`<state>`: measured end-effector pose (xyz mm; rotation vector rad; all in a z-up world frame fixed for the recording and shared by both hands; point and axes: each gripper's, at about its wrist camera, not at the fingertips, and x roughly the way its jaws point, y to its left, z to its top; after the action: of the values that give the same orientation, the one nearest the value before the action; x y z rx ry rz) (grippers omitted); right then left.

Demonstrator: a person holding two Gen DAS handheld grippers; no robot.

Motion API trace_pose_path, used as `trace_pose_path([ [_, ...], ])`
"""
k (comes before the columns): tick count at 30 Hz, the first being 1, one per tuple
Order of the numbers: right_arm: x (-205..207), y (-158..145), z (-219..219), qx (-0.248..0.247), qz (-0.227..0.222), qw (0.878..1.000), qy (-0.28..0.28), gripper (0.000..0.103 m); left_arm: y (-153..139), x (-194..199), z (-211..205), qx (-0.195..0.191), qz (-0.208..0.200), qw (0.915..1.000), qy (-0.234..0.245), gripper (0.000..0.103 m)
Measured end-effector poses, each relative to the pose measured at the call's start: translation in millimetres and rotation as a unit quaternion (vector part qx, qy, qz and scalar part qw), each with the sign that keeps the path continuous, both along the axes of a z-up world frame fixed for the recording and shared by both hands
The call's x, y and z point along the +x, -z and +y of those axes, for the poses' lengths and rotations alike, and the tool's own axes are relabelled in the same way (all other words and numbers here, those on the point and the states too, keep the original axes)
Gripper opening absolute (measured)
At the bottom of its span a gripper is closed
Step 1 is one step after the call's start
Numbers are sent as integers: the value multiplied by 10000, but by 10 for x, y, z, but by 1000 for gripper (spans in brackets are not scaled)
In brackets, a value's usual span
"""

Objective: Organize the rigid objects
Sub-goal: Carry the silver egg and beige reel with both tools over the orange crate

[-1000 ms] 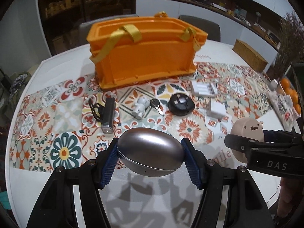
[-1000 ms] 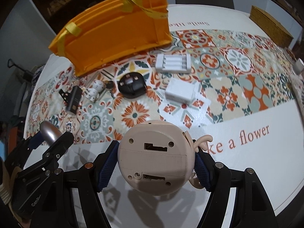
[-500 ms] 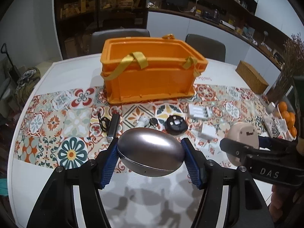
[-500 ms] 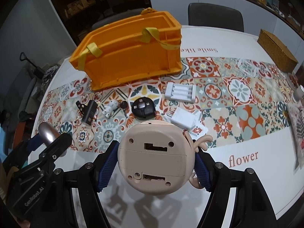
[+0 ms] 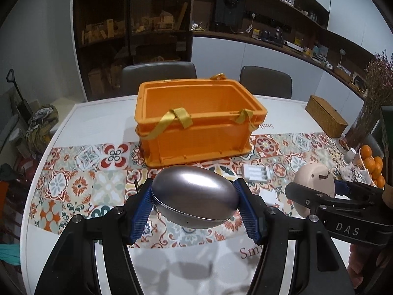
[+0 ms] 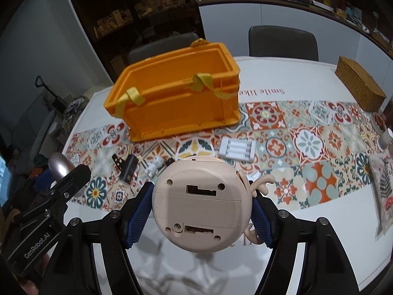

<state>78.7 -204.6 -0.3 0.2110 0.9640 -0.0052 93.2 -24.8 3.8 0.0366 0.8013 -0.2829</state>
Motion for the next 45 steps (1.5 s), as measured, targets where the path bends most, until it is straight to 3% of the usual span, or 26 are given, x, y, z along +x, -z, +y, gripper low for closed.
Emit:
trace_pose_path([
  [30, 868, -296, -34, -151, -338, 9993, -12, 73, -255, 859, -28, 99, -127, 9997, -165, 65],
  [45, 1441, -422, -39, -352, -244, 9989, -181, 73, -367, 1364, -97, 295, -118, 9994, -119, 65],
])
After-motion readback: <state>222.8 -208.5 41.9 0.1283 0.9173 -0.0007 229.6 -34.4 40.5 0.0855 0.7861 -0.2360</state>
